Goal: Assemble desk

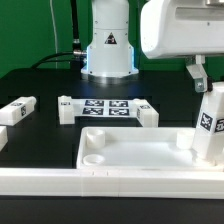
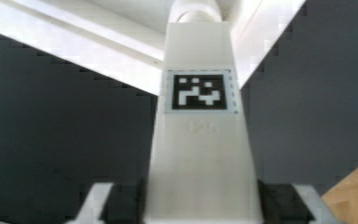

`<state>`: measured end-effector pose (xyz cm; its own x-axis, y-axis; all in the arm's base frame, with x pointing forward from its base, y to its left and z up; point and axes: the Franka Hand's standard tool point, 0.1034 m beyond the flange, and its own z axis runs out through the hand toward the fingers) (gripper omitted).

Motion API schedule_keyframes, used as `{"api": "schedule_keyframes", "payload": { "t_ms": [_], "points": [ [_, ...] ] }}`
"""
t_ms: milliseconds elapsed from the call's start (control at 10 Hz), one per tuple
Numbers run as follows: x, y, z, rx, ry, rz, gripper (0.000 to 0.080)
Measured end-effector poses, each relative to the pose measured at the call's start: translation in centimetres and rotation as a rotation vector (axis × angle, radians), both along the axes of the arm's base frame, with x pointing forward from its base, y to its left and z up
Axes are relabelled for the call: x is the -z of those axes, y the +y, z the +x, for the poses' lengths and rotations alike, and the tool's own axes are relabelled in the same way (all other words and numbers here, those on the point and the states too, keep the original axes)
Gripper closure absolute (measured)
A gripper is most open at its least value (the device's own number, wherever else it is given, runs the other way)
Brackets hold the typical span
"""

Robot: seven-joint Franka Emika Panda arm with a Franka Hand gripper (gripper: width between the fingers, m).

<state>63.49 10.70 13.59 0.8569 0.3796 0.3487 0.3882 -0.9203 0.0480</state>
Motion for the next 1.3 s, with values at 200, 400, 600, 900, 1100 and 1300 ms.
{"api": "schedule_keyframes", "payload": {
  "t_ms": [200,400,600,900,1100,1300],
  "points": [
    [0.02,0.15,0.21,-0.001,-0.032,0.006,0.0505],
    [0.00,0.16,0.34,-0.002,-0.044,0.008,0.0505],
    [0.00,0.04,0.35,0.001,-0.064,0.012,0.0505],
    [0.16,-0.40,0.17,0.008,-0.109,0.018,0.0505],
    [0.15,-0.37,0.17,0.007,-0.108,0.018,0.0505],
    [0.16,-0.36,0.17,0.007,-0.108,0.018,0.0345]
  ]
}}
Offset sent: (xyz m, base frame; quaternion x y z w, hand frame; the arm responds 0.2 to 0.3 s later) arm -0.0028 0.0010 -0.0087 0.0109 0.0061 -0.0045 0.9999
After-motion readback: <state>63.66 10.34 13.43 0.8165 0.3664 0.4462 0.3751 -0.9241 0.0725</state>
